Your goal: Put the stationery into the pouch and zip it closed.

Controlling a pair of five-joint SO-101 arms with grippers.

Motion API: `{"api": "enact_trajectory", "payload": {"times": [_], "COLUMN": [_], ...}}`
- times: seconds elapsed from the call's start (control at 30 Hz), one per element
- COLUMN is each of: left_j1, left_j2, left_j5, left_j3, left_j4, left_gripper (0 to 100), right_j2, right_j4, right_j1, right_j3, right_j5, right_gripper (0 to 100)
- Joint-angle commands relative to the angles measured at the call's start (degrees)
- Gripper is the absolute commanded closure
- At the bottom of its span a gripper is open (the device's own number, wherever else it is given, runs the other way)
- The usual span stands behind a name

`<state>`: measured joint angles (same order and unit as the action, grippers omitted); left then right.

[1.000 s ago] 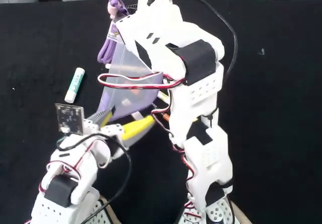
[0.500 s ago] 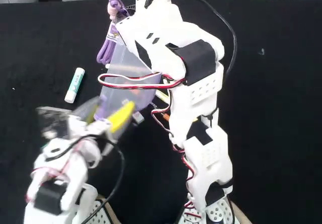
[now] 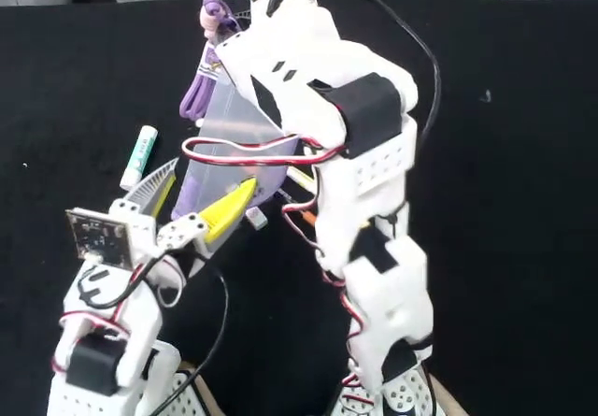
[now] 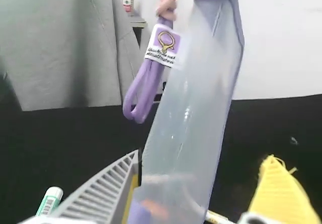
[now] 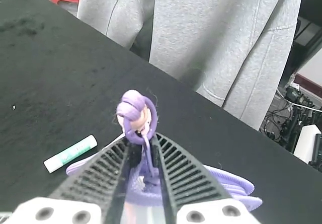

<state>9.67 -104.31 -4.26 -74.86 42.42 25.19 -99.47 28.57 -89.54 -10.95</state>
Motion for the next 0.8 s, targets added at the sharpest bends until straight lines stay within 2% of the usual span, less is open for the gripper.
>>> {"api": "enact_trajectory", "payload": {"times": [0.0,0.27,0.5,0.6,0.67,0.77], "left_j1": [0.5,1.6,15.5,16.6,15.8,12.7], "left_j2": [-0.2,-0.2,-0.2,-0.2,-0.2,-0.2], "left_j5": [0.3,-0.2,0.3,0.3,0.3,0.7], "left_j3": [-1.3,-1.9,-4.3,-5.1,-6.4,-6.5], "left_j4": [-4.8,-4.6,0.6,1.5,1.3,1.1], "left_gripper": [63,63,63,64,69,82], "right_j2": [-10.9,-26.9,-30.7,-31.0,-31.1,-30.8], "right_j4": [-1.8,-0.5,3.2,3.0,2.9,3.2], "right_j1": [2.4,11.3,11.7,11.7,11.6,11.5], "right_j3": [8.0,29.1,36.8,36.8,36.8,37.0], "right_j5": [-1.8,-8.4,-8.5,-8.7,-8.7,-8.7], "right_gripper": [98.7,98.7,98.7,98.7,98.7,98.7]}}
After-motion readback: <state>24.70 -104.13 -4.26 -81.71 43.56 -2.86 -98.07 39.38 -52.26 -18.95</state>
